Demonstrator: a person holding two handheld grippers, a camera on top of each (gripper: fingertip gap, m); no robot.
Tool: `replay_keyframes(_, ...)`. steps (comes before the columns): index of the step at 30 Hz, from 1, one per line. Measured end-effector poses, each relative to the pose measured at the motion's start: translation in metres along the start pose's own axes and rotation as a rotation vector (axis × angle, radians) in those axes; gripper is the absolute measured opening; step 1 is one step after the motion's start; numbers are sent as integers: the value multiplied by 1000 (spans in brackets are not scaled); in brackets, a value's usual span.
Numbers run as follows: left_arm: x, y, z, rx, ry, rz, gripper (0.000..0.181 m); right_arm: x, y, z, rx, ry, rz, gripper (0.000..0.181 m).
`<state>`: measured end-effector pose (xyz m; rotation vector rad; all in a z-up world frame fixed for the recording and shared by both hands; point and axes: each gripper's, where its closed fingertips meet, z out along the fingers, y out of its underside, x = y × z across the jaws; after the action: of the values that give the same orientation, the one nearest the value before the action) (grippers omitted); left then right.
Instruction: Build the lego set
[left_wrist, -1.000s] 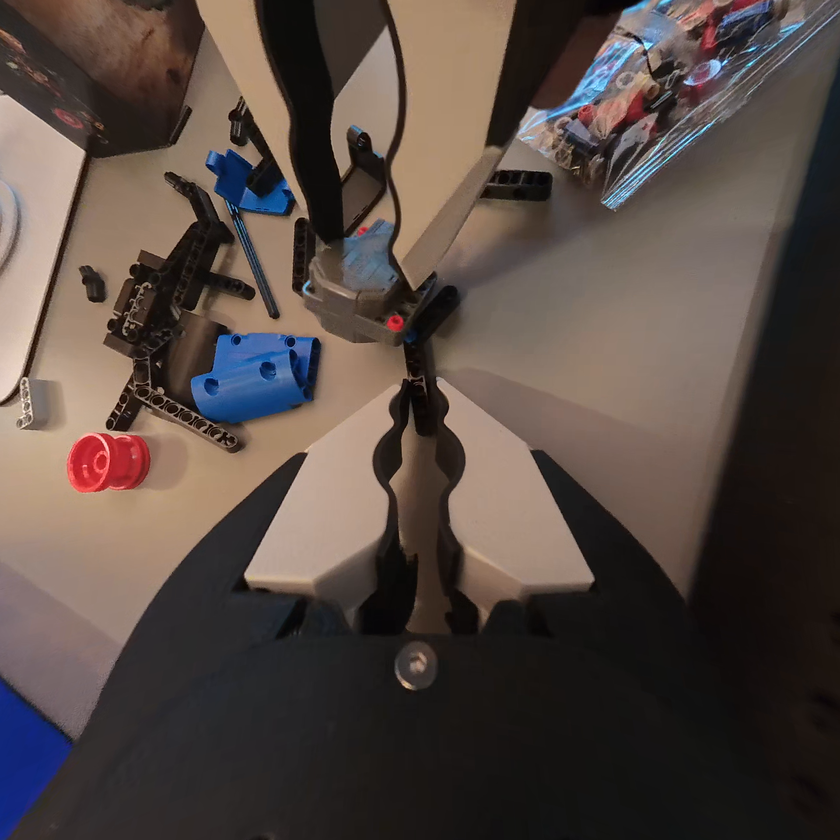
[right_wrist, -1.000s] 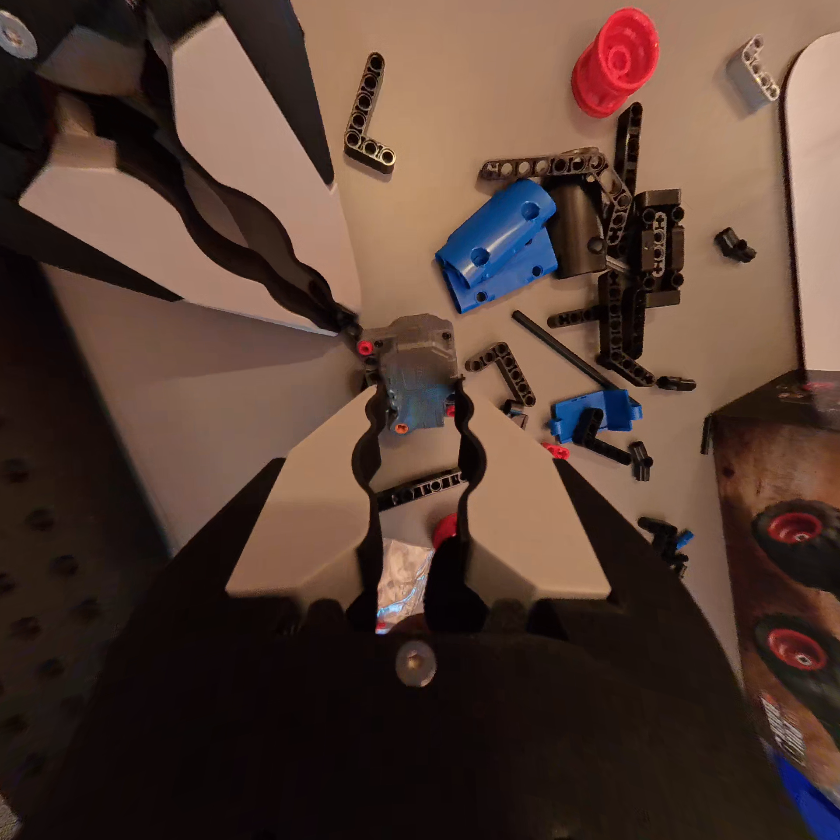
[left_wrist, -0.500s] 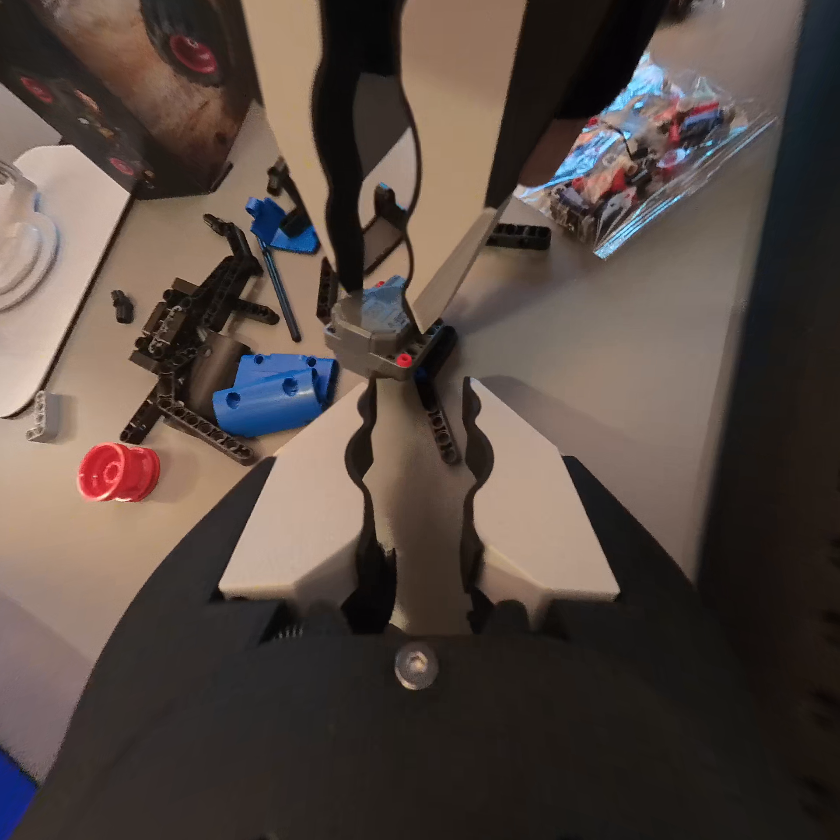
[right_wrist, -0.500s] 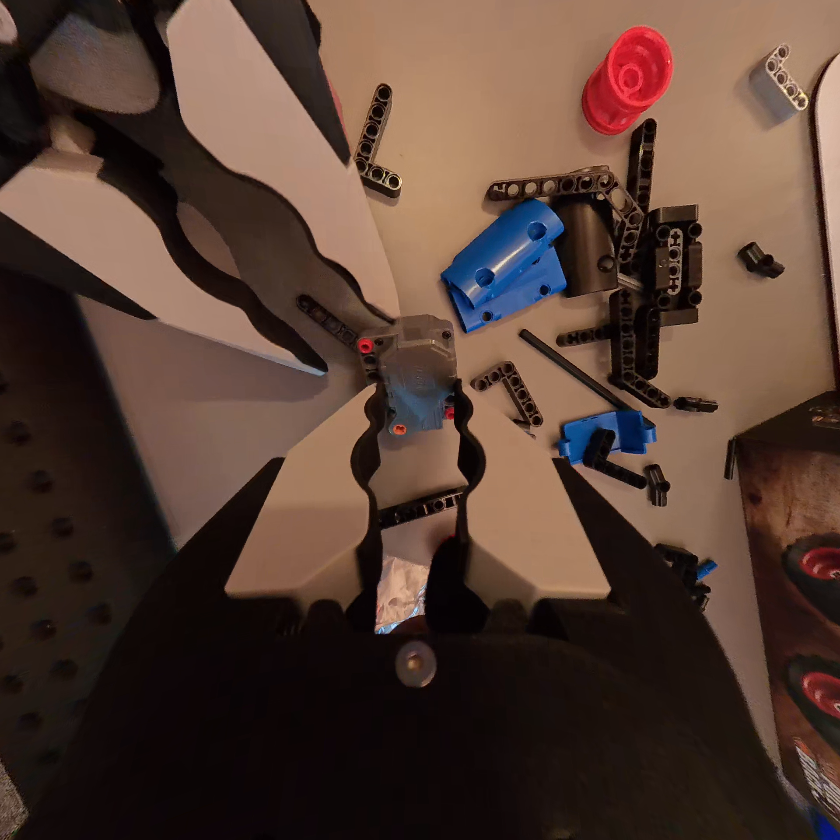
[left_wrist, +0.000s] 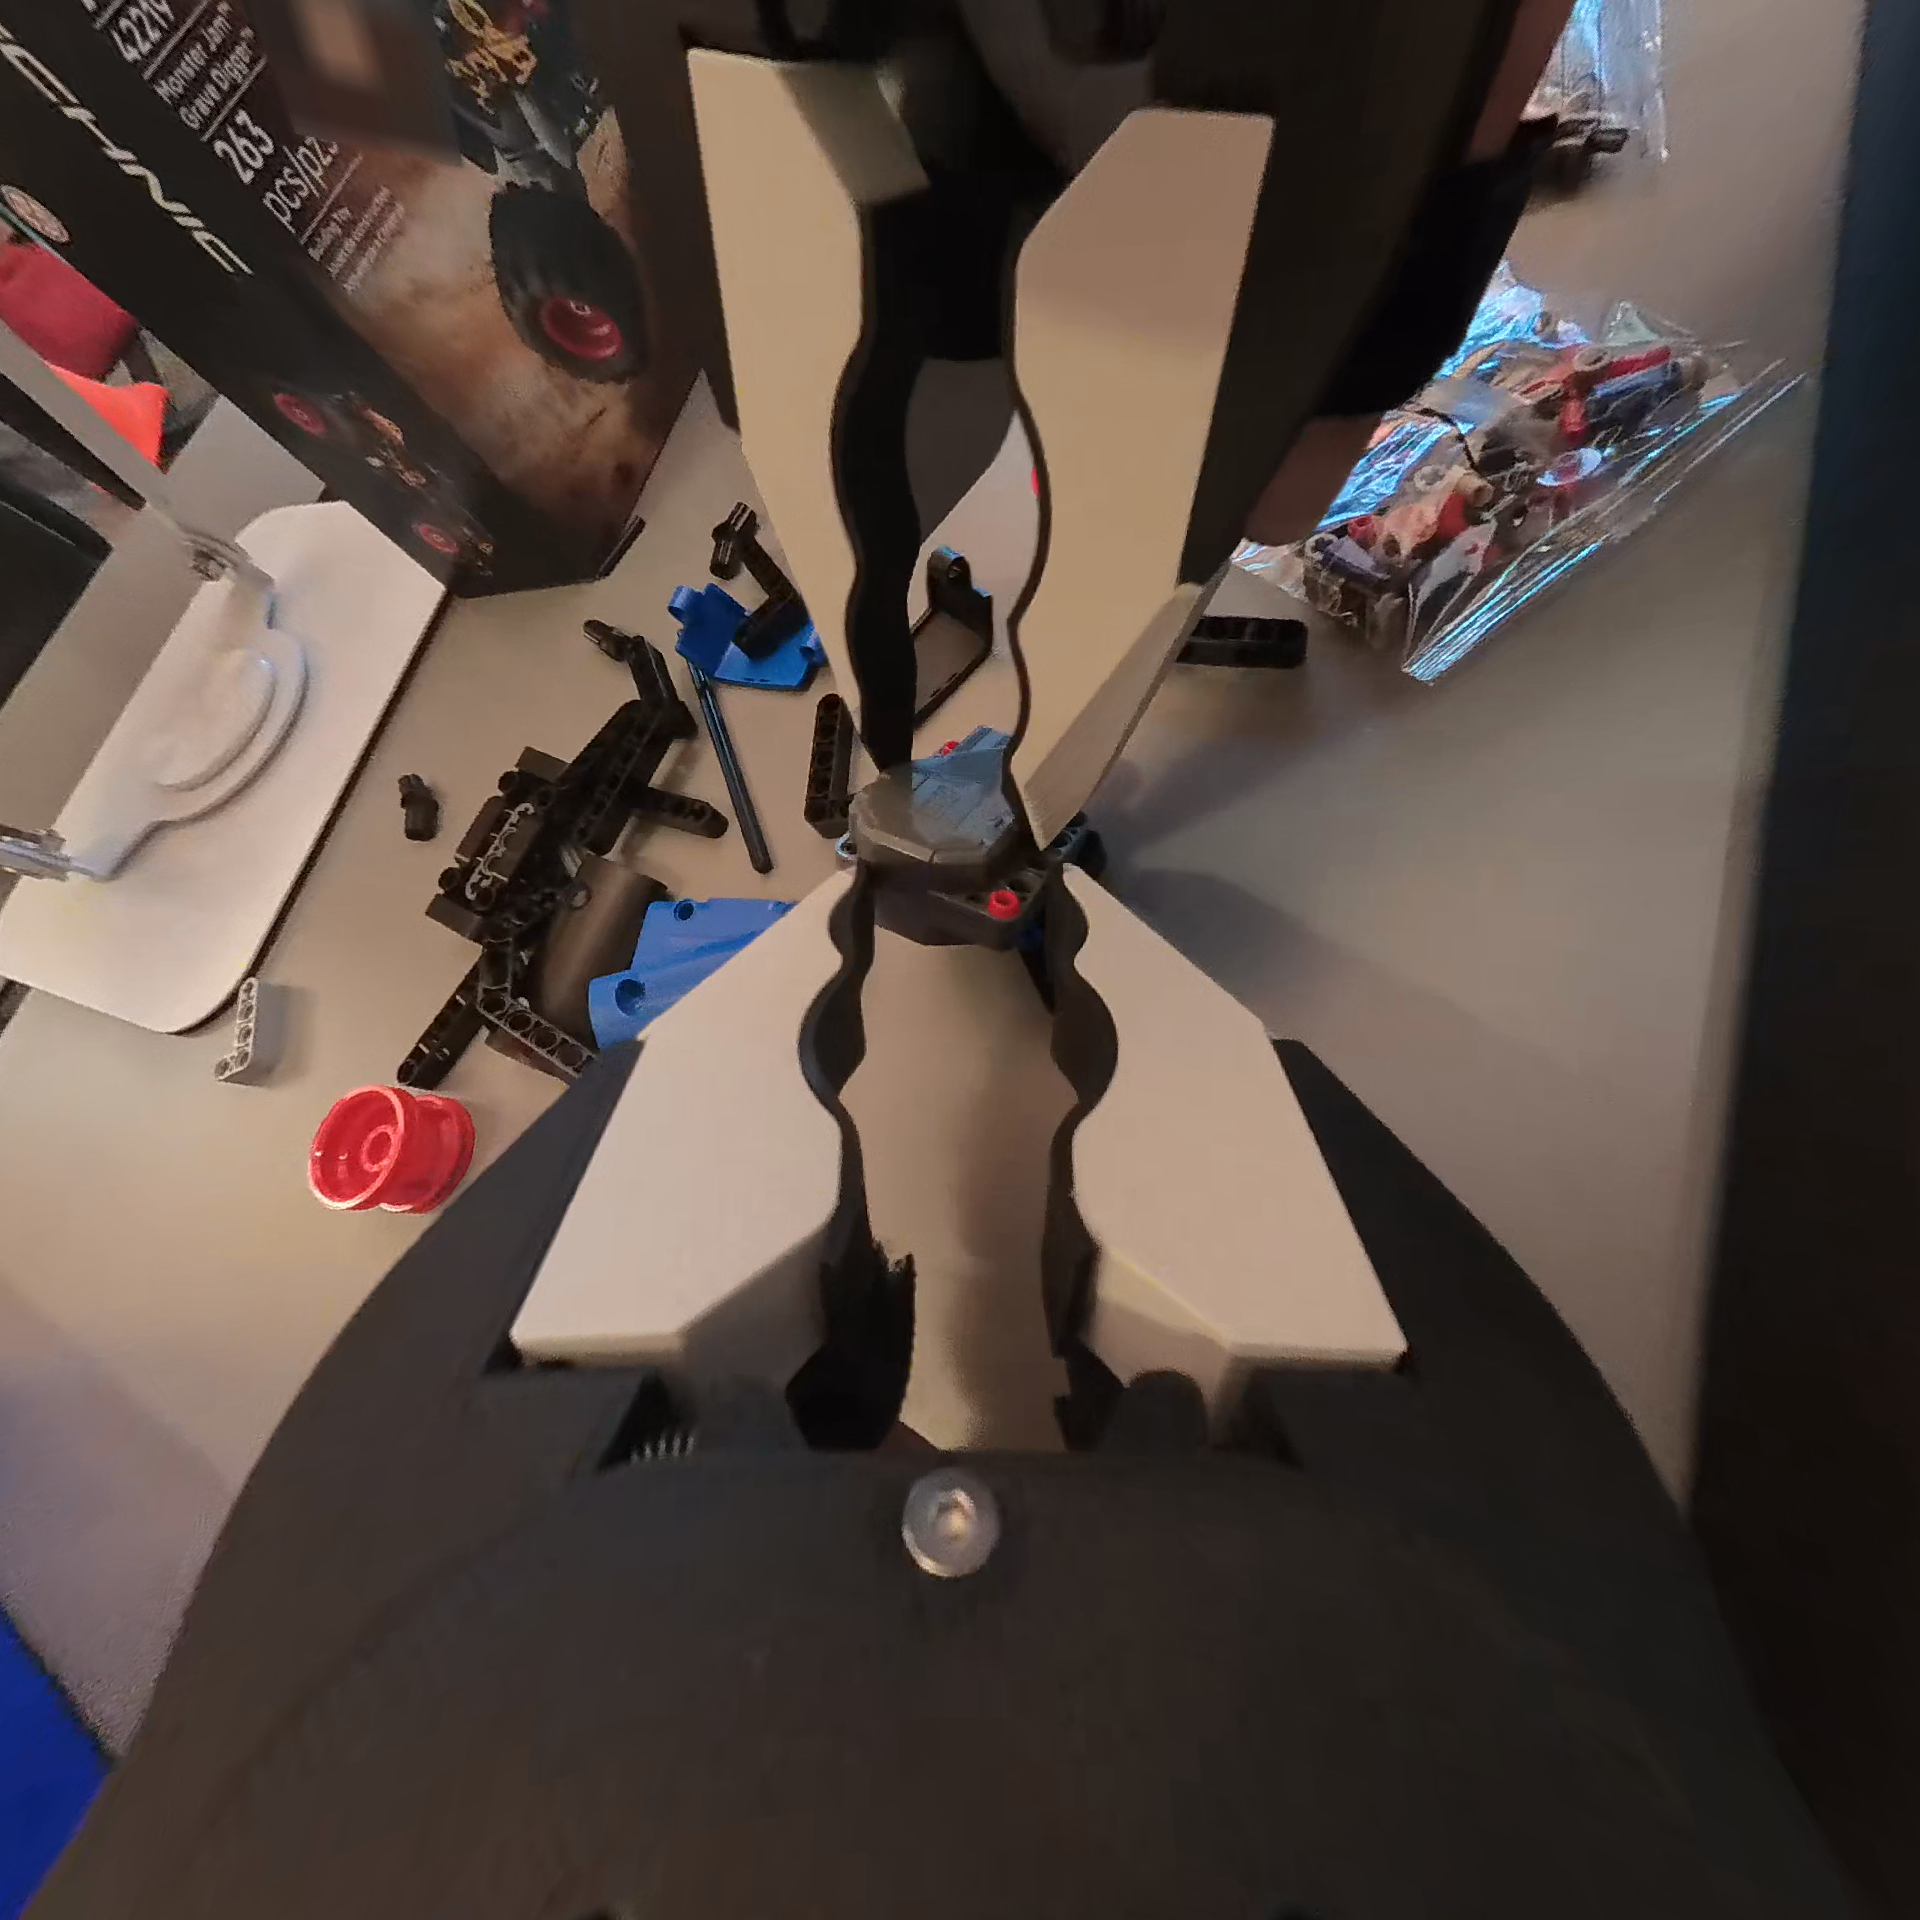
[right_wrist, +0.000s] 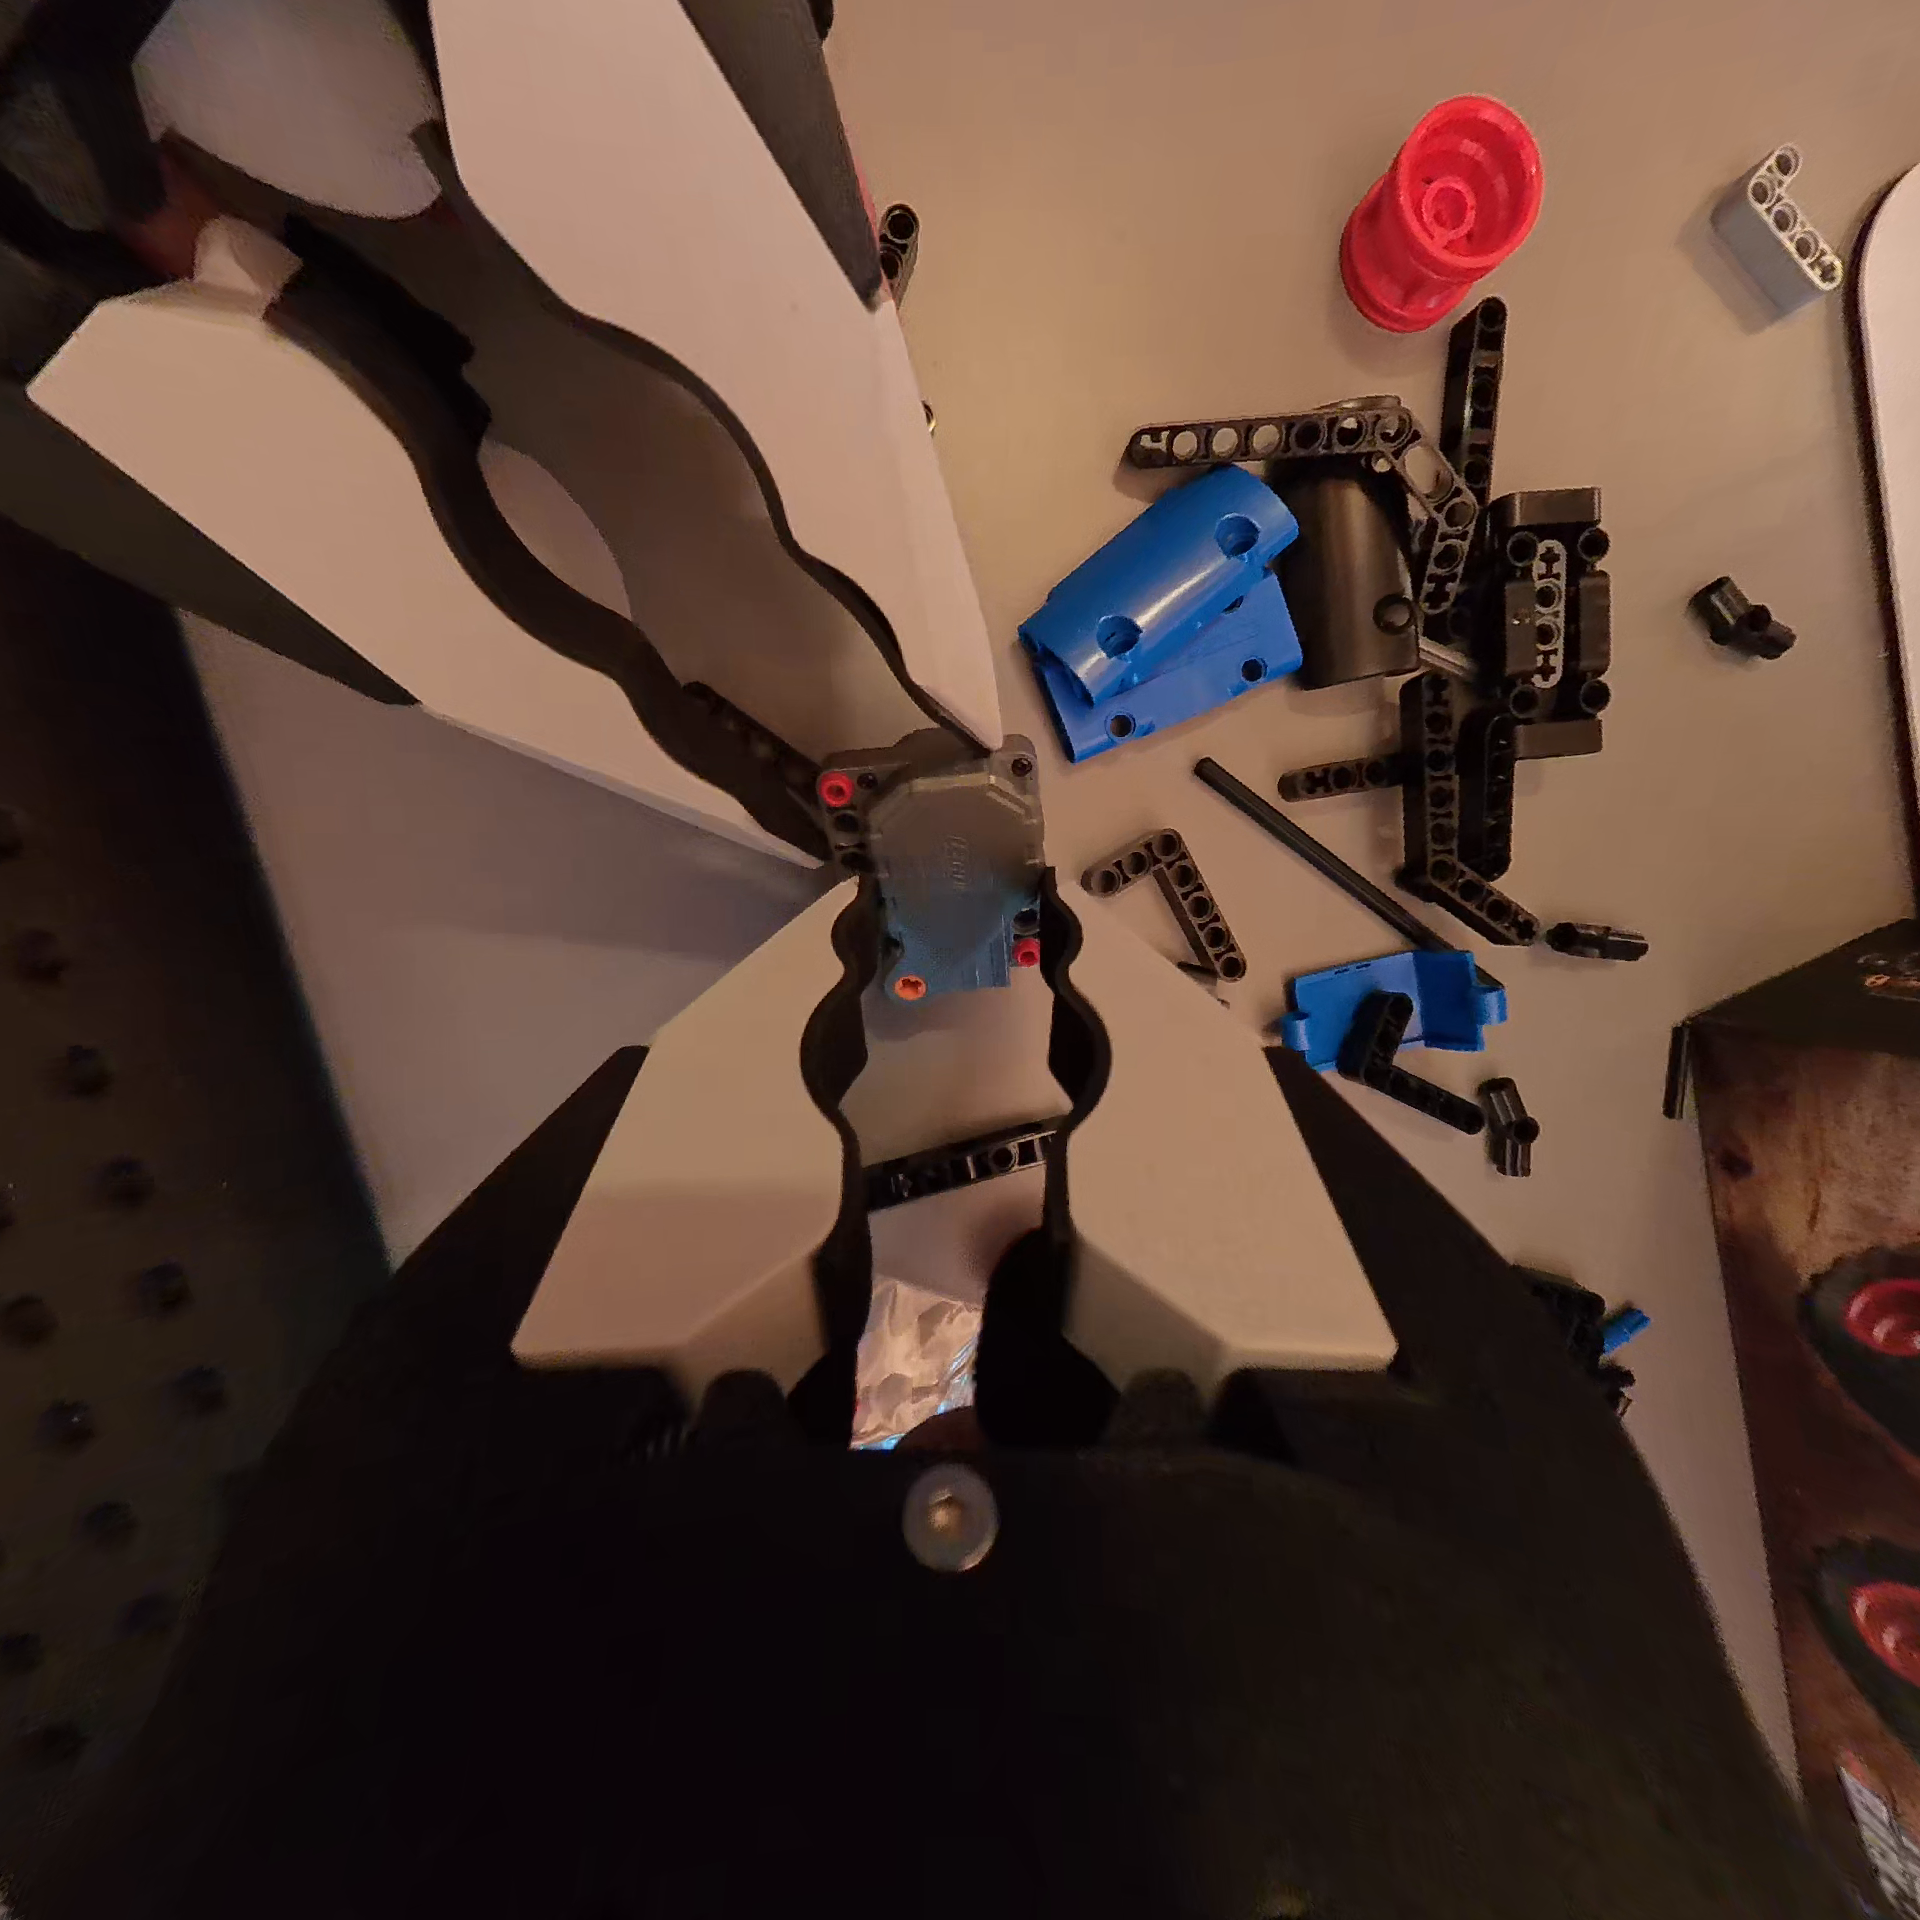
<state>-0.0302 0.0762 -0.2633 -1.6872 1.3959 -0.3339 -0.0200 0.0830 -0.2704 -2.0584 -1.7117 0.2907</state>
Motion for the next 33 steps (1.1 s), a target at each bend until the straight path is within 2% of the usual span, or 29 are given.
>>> replay_keyframes(6,2,1,-1,17,31,-61,24,0,1,1,69,-11,-49,31)
replay_keyframes(13,3,3,-1,27,63,-134,23,-1,-1,-1,105,-65,-8,30)
replay_keyframes(22,3,5,-2,30,82,-174,22,-2,-2,-2,-8,-80,-50,30)
replay_keyframes(33,7,8,-3,10,54,-102,20,-4,-6,-7,-22,-53,-109,29)
